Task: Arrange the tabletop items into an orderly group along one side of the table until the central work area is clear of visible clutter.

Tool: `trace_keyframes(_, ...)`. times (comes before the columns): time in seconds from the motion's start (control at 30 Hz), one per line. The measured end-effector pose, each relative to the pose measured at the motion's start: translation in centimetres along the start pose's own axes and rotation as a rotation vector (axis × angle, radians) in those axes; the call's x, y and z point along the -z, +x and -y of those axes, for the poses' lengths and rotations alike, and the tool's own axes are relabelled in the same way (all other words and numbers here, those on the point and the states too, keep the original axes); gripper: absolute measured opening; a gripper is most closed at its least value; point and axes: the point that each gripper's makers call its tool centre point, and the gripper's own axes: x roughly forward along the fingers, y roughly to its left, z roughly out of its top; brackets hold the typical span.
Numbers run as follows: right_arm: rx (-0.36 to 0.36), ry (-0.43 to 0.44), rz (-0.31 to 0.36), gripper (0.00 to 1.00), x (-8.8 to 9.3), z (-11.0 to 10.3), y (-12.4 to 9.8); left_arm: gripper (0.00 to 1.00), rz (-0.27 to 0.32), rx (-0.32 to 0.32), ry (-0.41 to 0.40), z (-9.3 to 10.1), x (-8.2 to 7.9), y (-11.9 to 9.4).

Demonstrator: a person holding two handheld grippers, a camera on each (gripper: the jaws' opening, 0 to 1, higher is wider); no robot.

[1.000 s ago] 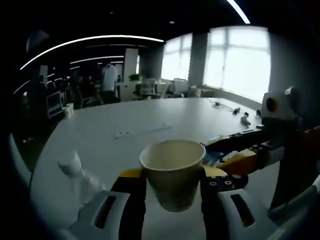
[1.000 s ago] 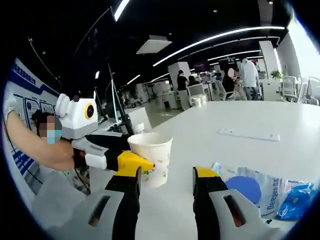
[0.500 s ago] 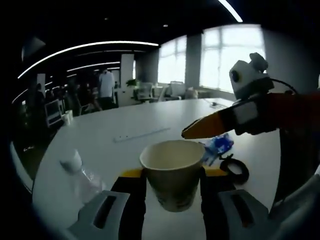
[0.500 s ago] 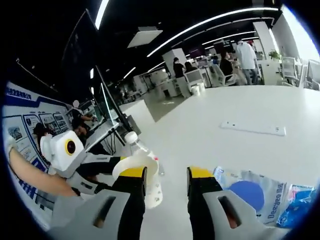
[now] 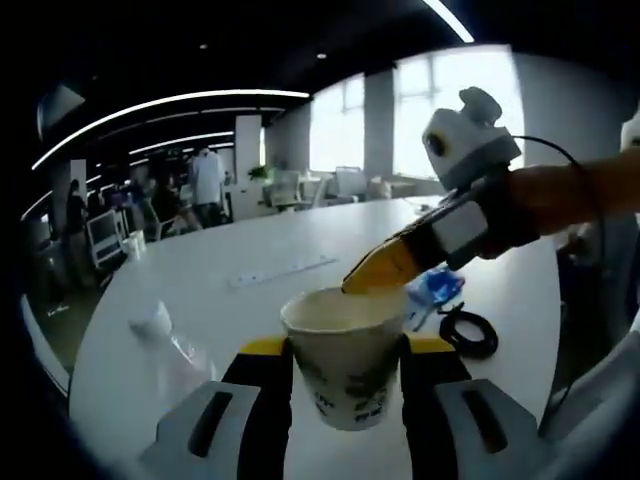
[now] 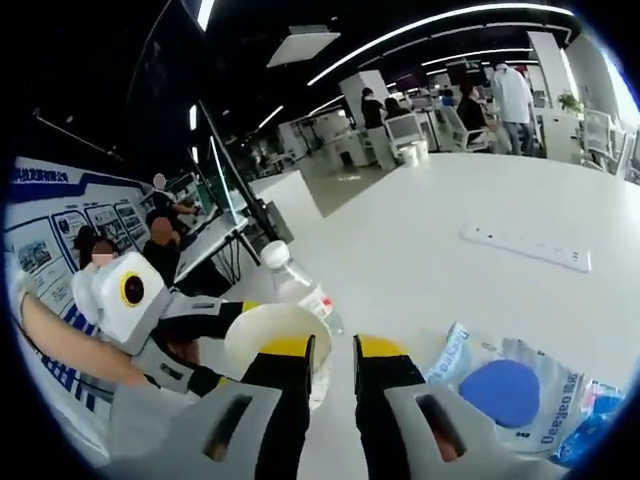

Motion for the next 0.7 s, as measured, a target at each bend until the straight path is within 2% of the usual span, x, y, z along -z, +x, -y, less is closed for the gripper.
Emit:
trace_keyframes(0.2, 0.011, -0.006, -0.025, 0.0, 0.1, 0.1, 0.5, 0.39, 0.003, -0.006, 0.005, -0.1, 0.1, -0.3)
trace_keyframes(0.4, -0.015, -0.036, -0.067, 0.0, 0.4, -0.7, 1.0, 0.39, -0.006, -0.008, 0.006, -0.3, 0.7, -0.9)
trace_keyframes(0.7, -0.035, -0.048, -0.034, 0.0, -0.7, -1.4, 1.4, 0.4, -0.01, -0.033, -0.073, -1.4, 0.8, -1.2)
